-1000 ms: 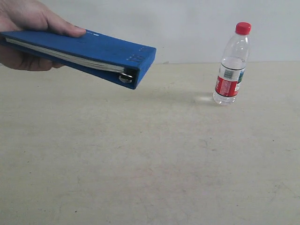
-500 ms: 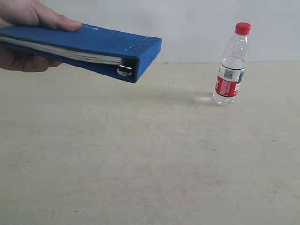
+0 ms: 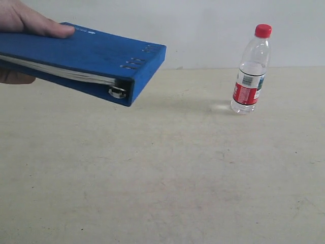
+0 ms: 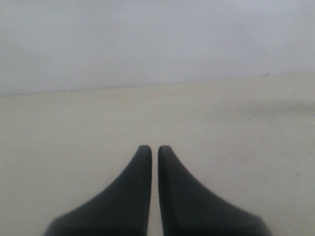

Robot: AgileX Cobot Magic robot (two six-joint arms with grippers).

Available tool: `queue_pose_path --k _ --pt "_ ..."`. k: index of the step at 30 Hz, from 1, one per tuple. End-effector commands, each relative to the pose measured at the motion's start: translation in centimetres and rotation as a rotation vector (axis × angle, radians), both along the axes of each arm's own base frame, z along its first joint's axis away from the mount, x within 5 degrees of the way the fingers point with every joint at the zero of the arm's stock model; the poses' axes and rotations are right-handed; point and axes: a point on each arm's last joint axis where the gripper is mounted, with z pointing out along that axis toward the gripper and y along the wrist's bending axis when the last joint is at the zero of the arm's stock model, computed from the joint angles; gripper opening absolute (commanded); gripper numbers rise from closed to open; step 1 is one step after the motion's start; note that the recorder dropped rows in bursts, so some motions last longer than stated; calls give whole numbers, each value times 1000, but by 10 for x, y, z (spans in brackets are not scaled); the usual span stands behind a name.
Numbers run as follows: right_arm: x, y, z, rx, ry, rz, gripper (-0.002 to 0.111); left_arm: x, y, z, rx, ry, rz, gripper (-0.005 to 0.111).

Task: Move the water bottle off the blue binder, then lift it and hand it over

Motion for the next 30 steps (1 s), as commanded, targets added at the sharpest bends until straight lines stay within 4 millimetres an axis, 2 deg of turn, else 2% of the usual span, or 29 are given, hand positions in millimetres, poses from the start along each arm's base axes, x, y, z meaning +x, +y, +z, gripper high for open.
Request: queue_pose_path --k 1,3,6,10,13,17,30 --pt "0 0 1 -3 -7 -3 0 -1 0 -8 -11 59 -2 4" --pt "0 0 1 -3 -5 -4 0 -1 -1 -8 -4 60 -7 4" --pt "0 0 1 -3 -5 -4 0 -1 -1 -9 -145 73 14 4" --pt "0 0 1 -3 -5 -4 0 -1 -1 -8 -205 74 29 4" --pt "0 0 1 -3 -5 -4 0 -1 0 -8 -184 69 34 4" --pt "0 0 1 -3 -5 -4 0 0 4 -8 -56 62 57 4" --pt "0 0 1 -5 -5 -3 0 0 4 -8 -59 56 60 4"
